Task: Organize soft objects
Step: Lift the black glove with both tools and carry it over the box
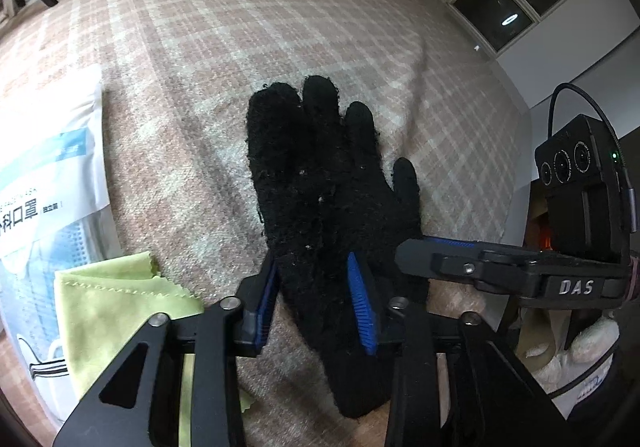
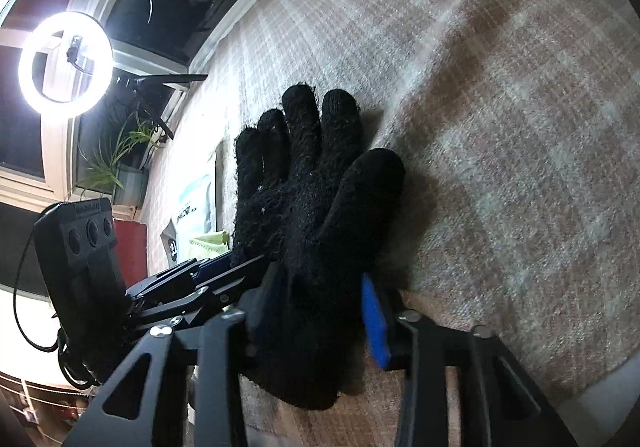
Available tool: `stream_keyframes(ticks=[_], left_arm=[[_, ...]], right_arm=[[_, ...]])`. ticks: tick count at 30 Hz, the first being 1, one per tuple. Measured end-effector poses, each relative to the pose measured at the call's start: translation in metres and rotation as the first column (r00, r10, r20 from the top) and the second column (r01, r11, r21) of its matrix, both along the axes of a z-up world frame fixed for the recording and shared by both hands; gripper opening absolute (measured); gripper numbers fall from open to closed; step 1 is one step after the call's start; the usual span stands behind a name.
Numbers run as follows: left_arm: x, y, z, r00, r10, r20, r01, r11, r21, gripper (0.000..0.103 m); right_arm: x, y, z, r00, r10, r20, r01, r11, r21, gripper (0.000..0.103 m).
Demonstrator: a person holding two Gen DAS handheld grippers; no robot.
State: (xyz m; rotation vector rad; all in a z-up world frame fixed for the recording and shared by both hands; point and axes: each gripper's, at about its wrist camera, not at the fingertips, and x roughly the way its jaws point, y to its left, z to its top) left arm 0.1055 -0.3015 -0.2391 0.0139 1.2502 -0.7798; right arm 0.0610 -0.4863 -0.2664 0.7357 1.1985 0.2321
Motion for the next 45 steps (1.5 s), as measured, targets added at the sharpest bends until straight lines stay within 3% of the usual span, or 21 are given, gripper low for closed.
stream_keyframes(ticks=[7, 19, 29, 37, 45], left_arm=[[-0.006, -0.002, 0.003, 1.000, -0.011, 0.012, 0.011, 1.000, -0.004, 0.013], [-0.020, 0.023, 0.037, 0.998, 0.024, 0.057, -0.019, 0.997, -0.077, 0.011], [-0.032, 0.084, 0.087, 0.981, 0.116, 0.158, -0.094, 0.986, -0.137, 0.011], [-0.043, 0.164, 0.116, 0.940, 0.250, 0.231, -0.217, 0.963, -0.157, 0.011], [-0.056, 0.269, 0.136, 0.864, 0.422, 0.274, -0.382, 0.905, -0.188, 0.011]], right_arm=[[-0.005, 0.009, 0.006, 1.000, 0.001, 0.022, 0.000, 1.000, -0.006, 0.017], [-0.015, 0.034, 0.051, 0.993, 0.031, 0.113, -0.026, 0.999, -0.043, 0.014], [-0.008, 0.104, 0.103, 0.961, 0.163, 0.223, -0.147, 0.985, -0.089, 0.014], [0.009, 0.193, 0.131, 0.908, 0.311, 0.282, -0.291, 0.950, -0.111, 0.014], [0.021, 0.306, 0.157, 0.812, 0.475, 0.338, -0.453, 0.879, -0.148, 0.014]])
